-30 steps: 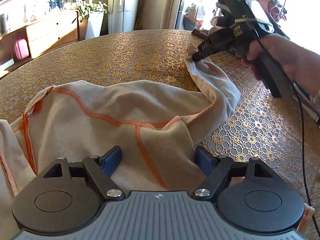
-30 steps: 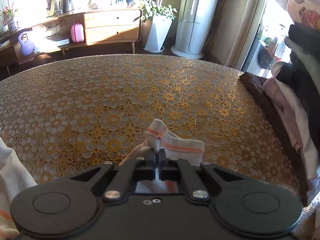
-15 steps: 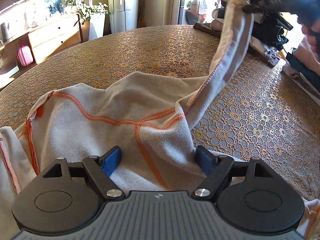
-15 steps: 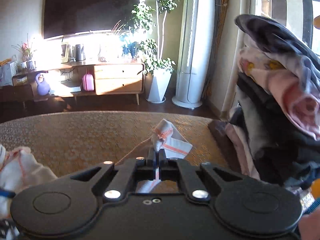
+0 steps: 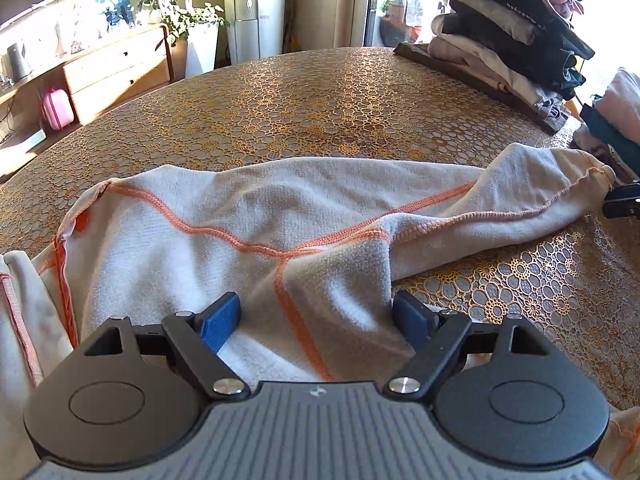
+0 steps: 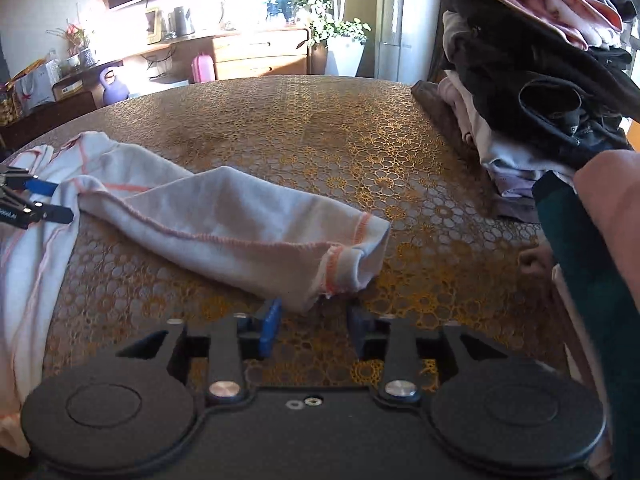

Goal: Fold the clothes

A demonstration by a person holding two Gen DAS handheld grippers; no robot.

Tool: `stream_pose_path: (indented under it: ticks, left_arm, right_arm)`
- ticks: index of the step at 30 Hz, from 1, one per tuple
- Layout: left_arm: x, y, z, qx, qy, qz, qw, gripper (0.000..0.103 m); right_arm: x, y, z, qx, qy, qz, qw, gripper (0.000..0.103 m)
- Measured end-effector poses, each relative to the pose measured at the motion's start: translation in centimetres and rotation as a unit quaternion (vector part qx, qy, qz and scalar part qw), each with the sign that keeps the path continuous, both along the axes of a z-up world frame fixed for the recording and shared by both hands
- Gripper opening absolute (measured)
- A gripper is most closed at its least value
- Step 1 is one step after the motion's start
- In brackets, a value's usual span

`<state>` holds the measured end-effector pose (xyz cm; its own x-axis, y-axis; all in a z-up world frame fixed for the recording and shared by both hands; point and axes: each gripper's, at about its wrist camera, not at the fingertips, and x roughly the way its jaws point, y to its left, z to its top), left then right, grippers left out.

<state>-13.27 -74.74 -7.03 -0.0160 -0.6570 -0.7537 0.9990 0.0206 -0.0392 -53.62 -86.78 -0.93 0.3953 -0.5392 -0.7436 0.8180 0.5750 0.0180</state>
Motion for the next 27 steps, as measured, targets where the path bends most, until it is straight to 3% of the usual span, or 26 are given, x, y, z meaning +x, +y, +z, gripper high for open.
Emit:
stream_pose_path:
  ticks: [5,7,12,18,27]
  left_arm:
    - [0.0,0.1,-0.1,-0.001,-0.002,0.001,1.0000,0.084]
    - [-0.1,0.1,-0.1,0.000,-0.003,0.002,1.0000,0.084]
    - [-0.3,0.0,-0.1,0.002,-0.006,0.004,1.0000,0.085]
    - [-0.4,-0.1,-0.1,0.003,-0.009,0.002,1.0000,0.086]
    - [-0.5,-0.2,-0.3,0.008,-0.015,0.006,0.9998,0.087]
  right_arm:
    - [-0.9,-1.9,4.3,-0.036,-0.014,0.007,0.999,0.103]
    - [-0.1,-4.0,4.3,-0.033,-0.011,0.002,0.999,0.103]
    - [1.6,-8.5,0.6,0.024,0.001,-0.023,0.999,0.103]
    - [3.1,-8.5,-1.6,0.059,0.020,0.005,0.998,0.103]
    - [2.5,-3.0,1.5,-0.038,0.091,0.102,0.990,0.103]
